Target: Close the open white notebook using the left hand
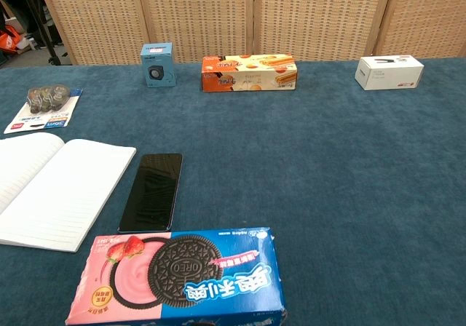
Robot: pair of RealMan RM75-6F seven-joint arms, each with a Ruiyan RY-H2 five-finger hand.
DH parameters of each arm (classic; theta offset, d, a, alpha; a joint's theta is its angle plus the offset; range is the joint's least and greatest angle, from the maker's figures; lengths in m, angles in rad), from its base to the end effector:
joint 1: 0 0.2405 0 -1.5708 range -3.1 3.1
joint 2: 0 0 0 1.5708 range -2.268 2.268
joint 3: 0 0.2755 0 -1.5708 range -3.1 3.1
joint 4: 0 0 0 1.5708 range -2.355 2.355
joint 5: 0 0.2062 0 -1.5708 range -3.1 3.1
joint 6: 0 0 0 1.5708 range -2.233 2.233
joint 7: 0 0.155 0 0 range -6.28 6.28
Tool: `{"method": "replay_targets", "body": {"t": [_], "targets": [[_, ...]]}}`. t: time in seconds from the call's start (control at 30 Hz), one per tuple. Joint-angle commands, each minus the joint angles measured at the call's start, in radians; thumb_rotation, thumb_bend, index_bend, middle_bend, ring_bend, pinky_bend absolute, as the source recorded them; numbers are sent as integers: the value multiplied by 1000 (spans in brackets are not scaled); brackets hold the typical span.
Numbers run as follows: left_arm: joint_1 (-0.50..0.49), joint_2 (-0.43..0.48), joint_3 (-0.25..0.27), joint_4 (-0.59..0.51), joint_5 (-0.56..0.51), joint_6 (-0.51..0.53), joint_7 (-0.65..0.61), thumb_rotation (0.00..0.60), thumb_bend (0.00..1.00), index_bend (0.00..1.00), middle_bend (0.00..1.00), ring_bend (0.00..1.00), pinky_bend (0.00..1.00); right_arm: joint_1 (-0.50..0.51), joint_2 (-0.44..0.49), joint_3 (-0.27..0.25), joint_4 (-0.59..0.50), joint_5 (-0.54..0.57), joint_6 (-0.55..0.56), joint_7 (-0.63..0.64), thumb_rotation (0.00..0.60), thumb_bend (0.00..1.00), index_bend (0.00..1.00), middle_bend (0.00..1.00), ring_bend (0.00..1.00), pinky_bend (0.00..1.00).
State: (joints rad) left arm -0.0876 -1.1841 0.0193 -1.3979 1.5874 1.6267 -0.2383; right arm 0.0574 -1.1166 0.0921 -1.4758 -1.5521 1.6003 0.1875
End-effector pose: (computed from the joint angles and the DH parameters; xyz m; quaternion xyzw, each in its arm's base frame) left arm -0.3444 0.1818 0.1729 -0.5918 -0.3734 -0.4530 0.5524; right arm -0.3382 -0.1924 0.2045 0.5646 -0.3500 0.4537 0.5940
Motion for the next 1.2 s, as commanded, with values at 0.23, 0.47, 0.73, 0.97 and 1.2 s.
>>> {"method": "replay_targets", "body": {"t": [0.23, 0.47, 0.73, 0.97, 1.2], "targets": [[4, -1, -3, 8, 12, 2, -7, 600, 122, 0, 0, 0, 0, 0, 3, 1, 0, 4, -5, 10, 600, 0, 0, 0, 0, 0], [-4, -7, 5, 29, 18, -31, -26, 600, 131, 0, 0, 0, 0, 3, 5, -1, -3, -1, -12, 19, 600, 0, 0, 0, 0, 0], [-37, -240, 37, 413, 98, -58, -109, 600, 166, 0, 0, 0, 0, 6, 11, -1, -4, 13, -31, 37, 600, 0, 0, 0, 0, 0], [-47, -423, 66, 762, 85, -146, -301, 600, 237, 0, 0, 0, 0, 12, 10, -2, -4, 15, -45, 35, 600, 0, 0, 0, 0, 0], [-56, -500, 73, 916, 93, -129, -379, 600, 235, 0, 0, 0, 0, 13, 9, -4, -6, 14, -49, 30, 600, 0, 0, 0, 0, 0]]}}
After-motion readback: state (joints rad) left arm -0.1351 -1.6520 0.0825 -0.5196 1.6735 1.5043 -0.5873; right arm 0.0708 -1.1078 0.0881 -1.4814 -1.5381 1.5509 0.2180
